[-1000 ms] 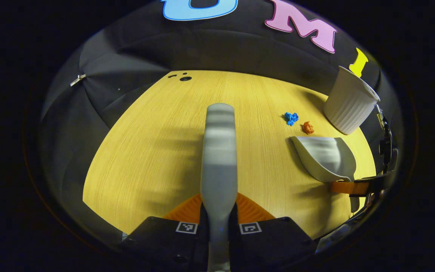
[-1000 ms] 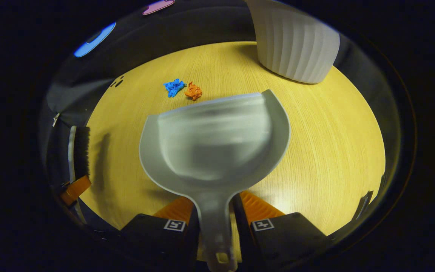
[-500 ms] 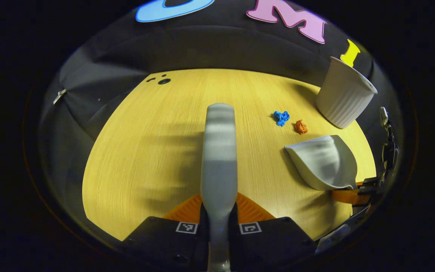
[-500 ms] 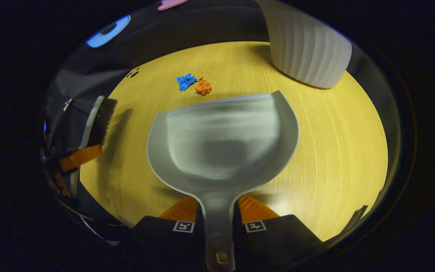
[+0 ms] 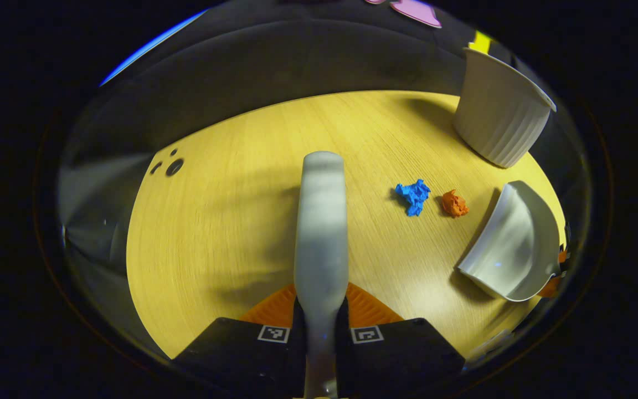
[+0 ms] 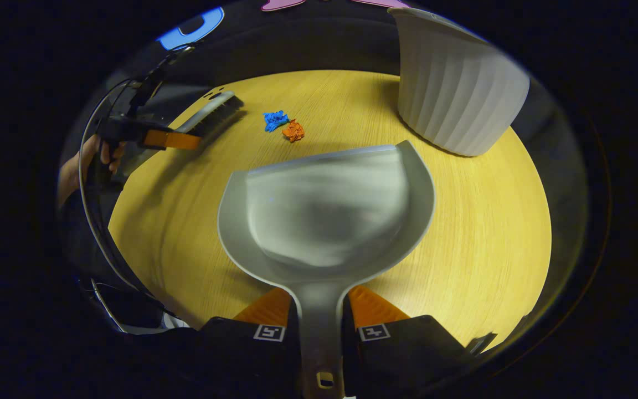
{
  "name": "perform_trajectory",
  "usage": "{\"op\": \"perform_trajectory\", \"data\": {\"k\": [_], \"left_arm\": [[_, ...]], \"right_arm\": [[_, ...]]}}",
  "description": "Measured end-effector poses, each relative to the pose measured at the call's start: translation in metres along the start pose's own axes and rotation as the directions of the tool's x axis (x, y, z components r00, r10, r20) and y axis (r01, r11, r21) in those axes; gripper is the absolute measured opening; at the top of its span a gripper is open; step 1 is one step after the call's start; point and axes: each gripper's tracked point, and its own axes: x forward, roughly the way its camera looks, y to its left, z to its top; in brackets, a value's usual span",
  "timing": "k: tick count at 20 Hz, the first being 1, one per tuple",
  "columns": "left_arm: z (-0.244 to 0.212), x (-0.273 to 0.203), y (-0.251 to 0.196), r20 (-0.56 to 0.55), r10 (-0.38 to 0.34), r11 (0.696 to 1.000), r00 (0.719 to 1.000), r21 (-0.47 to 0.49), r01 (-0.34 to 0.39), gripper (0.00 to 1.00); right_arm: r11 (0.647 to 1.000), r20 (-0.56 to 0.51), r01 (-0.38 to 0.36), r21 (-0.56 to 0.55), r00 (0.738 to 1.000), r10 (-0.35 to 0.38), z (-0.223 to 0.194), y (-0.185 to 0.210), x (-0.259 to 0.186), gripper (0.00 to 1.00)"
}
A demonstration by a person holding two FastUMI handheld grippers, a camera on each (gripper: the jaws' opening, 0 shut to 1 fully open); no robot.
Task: Pick up the small broom and dustpan from the desktop, sweep the trash into the dustpan with the broom, and then empty the trash into the garbage bin.
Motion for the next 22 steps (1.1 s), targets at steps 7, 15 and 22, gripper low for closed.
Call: {"op": "perform_trajectory", "data": {"k": [7, 15, 22], "left_arm": [[0.046, 0.035, -0.029, -0.041, -0.059, 0.943, 0.997, 0.325, 0.069, 0.26], [0.045, 0.023, -0.109, -0.148, -0.285, 0.786, 0.947, 0.529, 0.320, 0.27], [0.010, -0.029, -0.176, -0.306, -0.480, 0.630, 0.823, 0.532, 0.565, 0.27]], "right_arm": [[0.998, -0.037, -0.010, -0.067, 0.999, 0.008, -0.010, -0.021, -0.006, 0.33], [0.993, -0.064, -0.071, -0.097, 0.996, 0.065, -0.015, -0.008, -0.002, 0.36], [0.992, -0.060, -0.078, -0.101, 0.996, 0.072, -0.019, -0.008, 0.002, 0.33]]}}
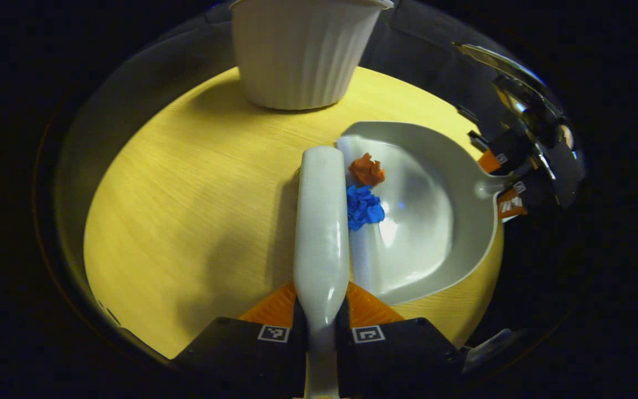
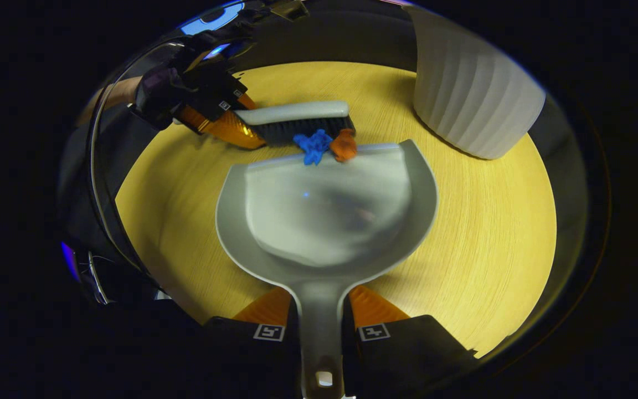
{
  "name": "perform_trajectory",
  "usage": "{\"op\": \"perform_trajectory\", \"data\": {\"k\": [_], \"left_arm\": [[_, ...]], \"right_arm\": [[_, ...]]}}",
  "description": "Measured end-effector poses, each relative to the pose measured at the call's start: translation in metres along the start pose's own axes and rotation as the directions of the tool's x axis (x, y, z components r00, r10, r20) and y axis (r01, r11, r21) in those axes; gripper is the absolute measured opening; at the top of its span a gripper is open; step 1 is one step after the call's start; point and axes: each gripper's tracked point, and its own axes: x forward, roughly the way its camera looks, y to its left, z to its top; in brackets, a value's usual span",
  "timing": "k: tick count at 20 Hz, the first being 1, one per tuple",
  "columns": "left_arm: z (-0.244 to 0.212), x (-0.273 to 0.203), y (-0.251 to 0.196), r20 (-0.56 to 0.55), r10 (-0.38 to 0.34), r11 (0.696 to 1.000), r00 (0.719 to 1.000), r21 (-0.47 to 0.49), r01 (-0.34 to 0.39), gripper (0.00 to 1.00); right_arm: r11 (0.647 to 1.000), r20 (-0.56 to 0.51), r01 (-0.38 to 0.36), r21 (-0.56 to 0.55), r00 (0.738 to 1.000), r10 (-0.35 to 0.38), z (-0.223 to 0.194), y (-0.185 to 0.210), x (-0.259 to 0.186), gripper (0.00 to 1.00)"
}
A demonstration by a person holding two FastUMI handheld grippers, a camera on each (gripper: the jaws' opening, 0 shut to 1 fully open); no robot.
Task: Pick up the small broom and dustpan from the desktop, sweep the trash into the dustpan with the broom, and then empty the trash into the garbage bin.
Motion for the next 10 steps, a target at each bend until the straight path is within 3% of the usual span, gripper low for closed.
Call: {"op": "perform_trajectory", "data": {"k": [5, 10], "left_arm": [[0.000, -0.005, -0.023, 0.020, -0.079, 0.993, 0.997, -0.082, 0.081, 0.27], [-0.013, -0.016, -0.025, 0.067, 0.063, 0.978, 0.996, -0.204, -0.048, 0.27]], "right_arm": [[1.000, 0.009, -0.009, 0.013, 1.000, 0.008, -0.007, 0.005, -0.001, 0.33], [1.000, 0.025, -0.004, -0.029, 1.000, 0.004, -0.011, 0.009, -0.007, 0.33]]}}
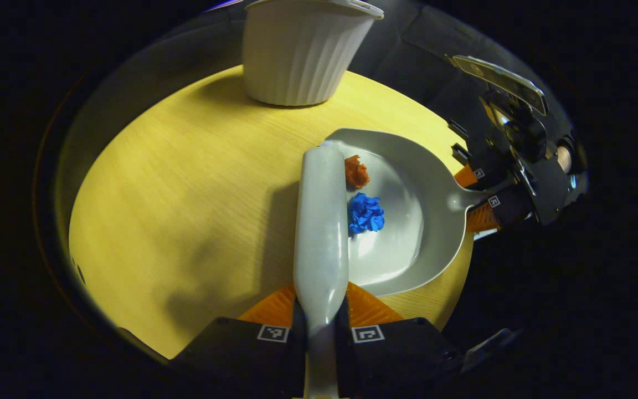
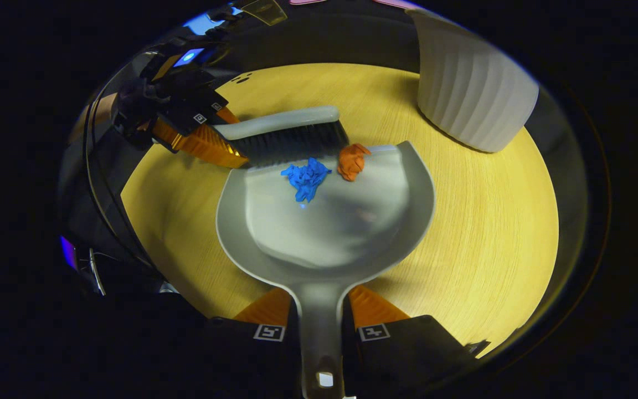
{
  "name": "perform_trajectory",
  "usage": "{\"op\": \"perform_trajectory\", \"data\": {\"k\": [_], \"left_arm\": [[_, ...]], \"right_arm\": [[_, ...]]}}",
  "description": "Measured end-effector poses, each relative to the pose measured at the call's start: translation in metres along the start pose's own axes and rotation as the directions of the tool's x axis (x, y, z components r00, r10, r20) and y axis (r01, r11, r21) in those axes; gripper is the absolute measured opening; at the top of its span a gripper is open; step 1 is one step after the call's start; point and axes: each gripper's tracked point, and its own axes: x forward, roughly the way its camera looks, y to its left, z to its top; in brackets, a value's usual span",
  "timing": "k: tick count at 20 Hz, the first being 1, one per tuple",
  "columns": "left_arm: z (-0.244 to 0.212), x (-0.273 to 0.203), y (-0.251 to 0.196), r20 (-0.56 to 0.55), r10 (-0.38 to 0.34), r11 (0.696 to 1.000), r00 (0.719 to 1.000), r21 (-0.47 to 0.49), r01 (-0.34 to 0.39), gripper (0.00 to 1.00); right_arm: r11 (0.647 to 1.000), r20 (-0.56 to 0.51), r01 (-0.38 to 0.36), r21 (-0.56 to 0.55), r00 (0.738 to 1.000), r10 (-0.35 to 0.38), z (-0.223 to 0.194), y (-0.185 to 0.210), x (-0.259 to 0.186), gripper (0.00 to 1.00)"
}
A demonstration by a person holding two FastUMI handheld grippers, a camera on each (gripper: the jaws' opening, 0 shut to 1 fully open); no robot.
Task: Pick up the small broom and dustpan from the desktop, sweep the trash into the dustpan with the broom, and then empty the trash into the garbage bin.
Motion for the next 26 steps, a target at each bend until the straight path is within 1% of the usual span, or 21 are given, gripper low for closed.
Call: {"op": "perform_trajectory", "data": {"k": [3, 6, 8, 10, 11, 14, 18, 19, 20, 21, 25, 26], "left_arm": [[-0.013, -0.020, 0.008, 0.052, 0.107, 0.991, 0.993, -0.086, -0.102, 0.27], [-0.035, -0.043, 0.014, 0.107, 0.182, 0.971, 0.977, -0.176, -0.161, 0.27], [-0.058, -0.054, 0.018, 0.117, 0.237, 0.951, 0.964, -0.229, -0.206, 0.27], [-0.086, -0.054, 0.025, 0.117, 0.277, 0.935, 0.954, -0.263, -0.239, 0.28], [-0.100, -0.052, 0.029, 0.111, 0.286, 0.928, 0.952, -0.281, -0.246, 0.27], [-0.143, -0.030, 0.041, 0.111, 0.281, 0.915, 0.953, -0.332, -0.231, 0.27], [-0.180, -0.017, 0.056, 0.129, 0.271, 0.905, 0.954, -0.372, -0.207, 0.27], [-0.184, -0.018, 0.059, 0.135, 0.269, 0.905, 0.954, -0.374, -0.202, 0.27], [-0.187, -0.021, 0.061, 0.135, 0.270, 0.905, 0.953, -0.374, -0.203, 0.27], [-0.185, -0.022, 0.058, 0.135, 0.272, 0.904, 0.953, -0.374, -0.205, 0.28], [-0.189, -0.030, 0.062, 0.154, 0.280, 0.898, 0.948, -0.391, -0.202, 0.27], [-0.190, -0.032, 0.063, 0.160, 0.283, 0.894, 0.946, -0.401, -0.200, 0.25]], "right_arm": [[1.000, 0.002, 0.002, -0.013, 1.000, -0.002, 0.001, -0.006, 0.002, 0.33], [1.000, 0.006, 0.003, 0.006, 1.000, -0.003, 0.002, -0.004, 0.000, 0.33], [0.999, 0.009, 0.010, 0.036, 1.000, -0.010, 0.003, -0.002, -0.003, 0.33], [0.997, 0.005, 0.019, 0.071, 1.000, -0.019, 0.003, 0.001, -0.009, 0.33], [0.997, 0.004, 0.031, 0.078, 1.000, -0.031, 0.005, 0.001, -0.011, 0.33], [0.993, 0.010, 0.087, 0.075, 0.996, -0.088, 0.010, 0.006, -0.026, 0.33], [0.981, 0.034, 0.150, 0.122, 0.987, -0.155, 0.022, 0.019, -0.073, 0.33], [0.978, 0.046, 0.159, 0.135, 0.985, -0.166, 0.027, 0.020, -0.083, 0.33], [0.974, 0.056, 0.170, 0.149, 0.982, -0.180, 0.033, 0.018, -0.099, 0.36], [0.971, 0.062, 0.178, 0.162, 0.980, -0.190, 0.039, 0.015, -0.111, 0.33], [0.954, 0.120, 0.194, 0.228, 0.967, -0.225, 0.074, -0.011, -0.157, 0.33], [0.949, 0.138, 0.195, 0.246, 0.963, -0.233, 0.085, -0.019, -0.167, 0.33]]}}
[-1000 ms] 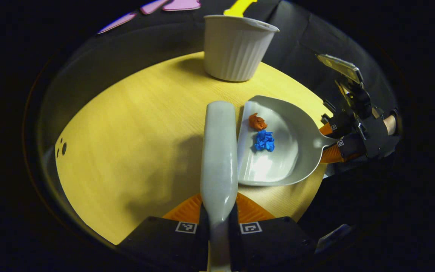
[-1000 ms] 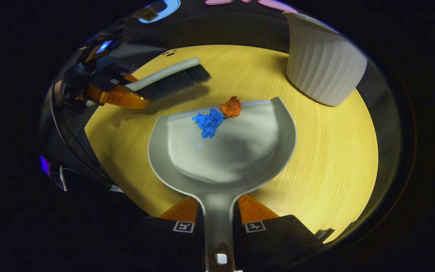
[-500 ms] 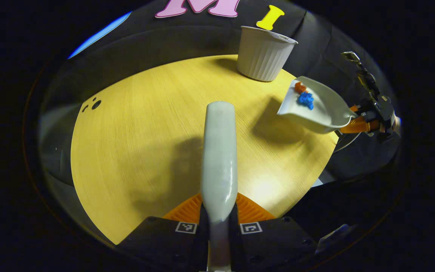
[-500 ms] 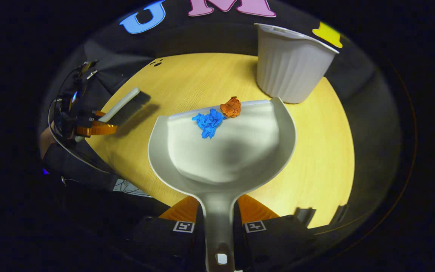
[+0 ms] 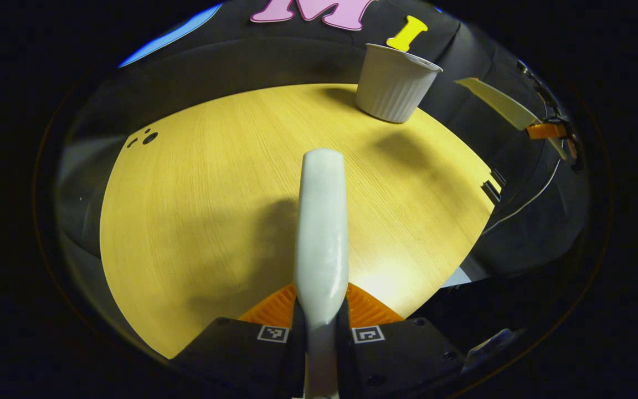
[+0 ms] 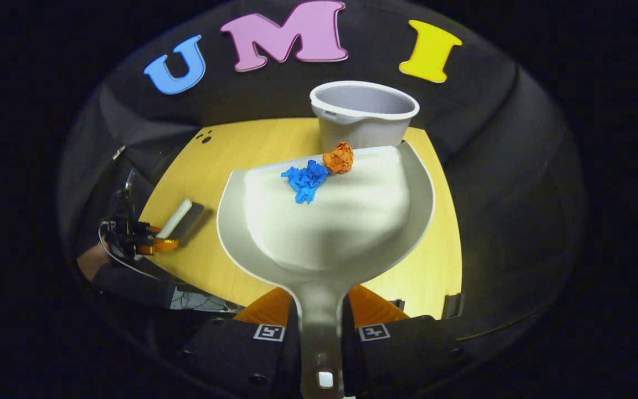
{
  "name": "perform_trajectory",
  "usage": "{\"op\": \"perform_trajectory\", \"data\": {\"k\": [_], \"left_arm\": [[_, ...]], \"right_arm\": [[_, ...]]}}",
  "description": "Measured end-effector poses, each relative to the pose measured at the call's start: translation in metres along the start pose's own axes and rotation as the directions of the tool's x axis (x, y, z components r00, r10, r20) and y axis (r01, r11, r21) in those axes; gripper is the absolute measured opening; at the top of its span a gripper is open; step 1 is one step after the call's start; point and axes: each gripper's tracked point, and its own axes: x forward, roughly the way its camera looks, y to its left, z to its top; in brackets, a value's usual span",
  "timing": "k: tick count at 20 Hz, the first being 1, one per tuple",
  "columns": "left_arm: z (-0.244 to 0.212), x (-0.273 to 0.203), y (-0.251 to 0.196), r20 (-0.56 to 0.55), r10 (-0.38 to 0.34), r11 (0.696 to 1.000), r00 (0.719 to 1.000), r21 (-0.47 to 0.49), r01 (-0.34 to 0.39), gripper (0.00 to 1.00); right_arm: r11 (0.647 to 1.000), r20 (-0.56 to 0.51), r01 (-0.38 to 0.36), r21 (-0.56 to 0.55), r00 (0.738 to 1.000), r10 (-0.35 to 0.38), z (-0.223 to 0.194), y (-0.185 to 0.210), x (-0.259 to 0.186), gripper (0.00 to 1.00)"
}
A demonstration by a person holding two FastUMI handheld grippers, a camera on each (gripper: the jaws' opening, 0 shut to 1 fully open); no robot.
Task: Pick up the small broom and dustpan from the desktop, sweep the trash into the dustpan with the broom, and then empty the trash into the garbage bin.
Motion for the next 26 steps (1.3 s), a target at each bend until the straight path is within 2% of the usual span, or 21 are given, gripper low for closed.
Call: {"op": "perform_trajectory", "data": {"k": [4, 5, 6, 14, 20, 24, 25, 26], "left_arm": [[-0.001, -0.008, 0.011, 0.021, 0.008, 0.999, 1.000, -0.043, -0.007, 0.26], [0.000, -0.009, 0.011, 0.023, 0.013, 0.999, 1.000, -0.051, -0.012, 0.29], [-0.002, -0.012, 0.014, 0.023, 0.021, 0.998, 1.000, -0.059, -0.019, 0.27], [-0.016, -0.028, 0.040, 0.031, 0.062, 0.981, 0.998, -0.183, -0.056, 0.27], [-0.022, -0.035, 0.053, 0.040, 0.091, 0.966, 0.995, -0.248, -0.078, 0.27], [-0.026, -0.035, 0.060, 0.034, 0.099, 0.957, 0.994, -0.277, -0.086, 0.25], [-0.028, -0.035, 0.062, 0.033, 0.100, 0.955, 0.994, -0.284, -0.087, 0.27], [-0.028, -0.034, 0.063, 0.033, 0.101, 0.953, 0.994, -0.292, -0.087, 0.26]], "right_arm": [[0.999, 0.054, 0.030, 0.026, 0.998, -0.031, 0.051, -0.024, -0.011, 0.33], [0.999, 0.063, 0.043, 0.025, 0.997, -0.045, 0.063, -0.031, -0.010, 0.33], [0.998, 0.070, 0.055, 0.025, 0.996, -0.057, 0.075, -0.038, -0.008, 0.33], [0.988, 0.112, 0.140, 0.062, 0.983, -0.147, 0.156, -0.078, 0.038, 0.33], [0.966, 0.120, 0.260, 0.001, 0.959, -0.258, 0.189, -0.103, 0.085, 0.33], [0.926, 0.135, 0.367, -0.094, 0.926, -0.353, 0.200, -0.120, 0.105, 0.33], [0.914, 0.147, 0.393, -0.105, 0.915, -0.376, 0.203, -0.124, 0.108, 0.33], [0.904, 0.156, 0.414, -0.112, 0.905, -0.395, 0.205, -0.127, 0.111, 0.29]]}}
